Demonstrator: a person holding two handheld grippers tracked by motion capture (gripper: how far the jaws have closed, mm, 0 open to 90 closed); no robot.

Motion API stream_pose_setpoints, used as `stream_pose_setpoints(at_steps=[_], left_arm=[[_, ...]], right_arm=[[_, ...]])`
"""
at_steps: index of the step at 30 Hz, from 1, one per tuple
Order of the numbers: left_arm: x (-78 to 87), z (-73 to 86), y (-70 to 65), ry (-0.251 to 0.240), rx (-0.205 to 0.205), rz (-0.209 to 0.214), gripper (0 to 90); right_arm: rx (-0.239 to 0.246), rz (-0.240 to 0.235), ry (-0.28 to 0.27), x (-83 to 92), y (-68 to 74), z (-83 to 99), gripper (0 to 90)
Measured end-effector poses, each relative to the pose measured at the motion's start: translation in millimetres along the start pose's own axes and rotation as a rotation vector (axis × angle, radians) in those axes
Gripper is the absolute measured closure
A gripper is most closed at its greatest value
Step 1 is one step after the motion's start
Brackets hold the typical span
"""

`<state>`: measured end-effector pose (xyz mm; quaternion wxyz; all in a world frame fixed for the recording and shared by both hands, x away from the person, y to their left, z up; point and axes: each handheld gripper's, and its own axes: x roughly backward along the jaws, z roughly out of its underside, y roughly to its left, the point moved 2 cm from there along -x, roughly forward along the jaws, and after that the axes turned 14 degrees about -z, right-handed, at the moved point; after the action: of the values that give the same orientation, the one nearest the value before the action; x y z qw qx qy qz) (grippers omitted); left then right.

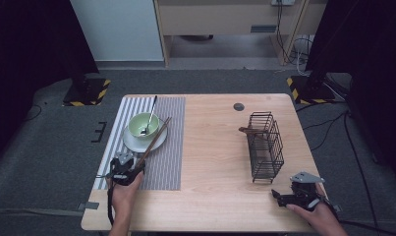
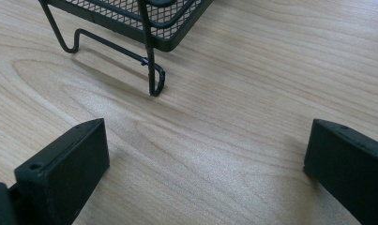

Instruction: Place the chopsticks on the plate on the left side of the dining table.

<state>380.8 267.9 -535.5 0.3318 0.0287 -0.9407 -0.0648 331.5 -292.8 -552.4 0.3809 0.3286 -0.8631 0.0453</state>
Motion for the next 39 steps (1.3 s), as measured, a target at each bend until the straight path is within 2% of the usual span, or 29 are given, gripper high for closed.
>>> stream_pose_setpoints(at_steps=[6, 10, 21, 26, 31, 32, 34, 39], left_arm=[[0.1, 0.1, 1.0, -0.002, 0.0, -0.003, 50.2], [0.2, -0.1, 1.9, 0.0, -0.006, 0.016, 57.2], [1.4, -1.0, 5.6, 0.002, 0.0, 0.032, 67.7], [1.2, -1.0, 6.3, 0.004, -0.005, 0.027, 67.7], [0.6, -1.0, 7.9, 0.001, -0.006, 0.009, 66.2], [0.3, -1.0, 8.4, 0.0, -0.002, 0.001, 64.7], [-0.4, -0.9, 9.8, 0.001, 0.003, -0.017, 56.1], [-1.7, 0.2, 12.5, 0.0, 0.006, -0.041, 48.9]], right_arm=[[0.0, 0.0, 0.0, 0.0, 0.0, 0.0, 0.4], [0.0, 0.0, 0.0, 0.0, 0.0, 0.0, 0.4], [0.0, 0.0, 0.0, 0.0, 0.0, 0.0, 0.4], [0.0, 0.0, 0.0, 0.0, 0.0, 0.0, 0.3], [0.0, 0.0, 0.0, 0.0, 0.0, 0.0, 0.4], [0.0, 0.0, 0.0, 0.0, 0.0, 0.0, 0.4], [0.0, 0.0, 0.0, 0.0, 0.0, 0.0, 0.4], [0.0, 0.0, 0.0, 0.0, 0.0, 0.0, 0.4]])
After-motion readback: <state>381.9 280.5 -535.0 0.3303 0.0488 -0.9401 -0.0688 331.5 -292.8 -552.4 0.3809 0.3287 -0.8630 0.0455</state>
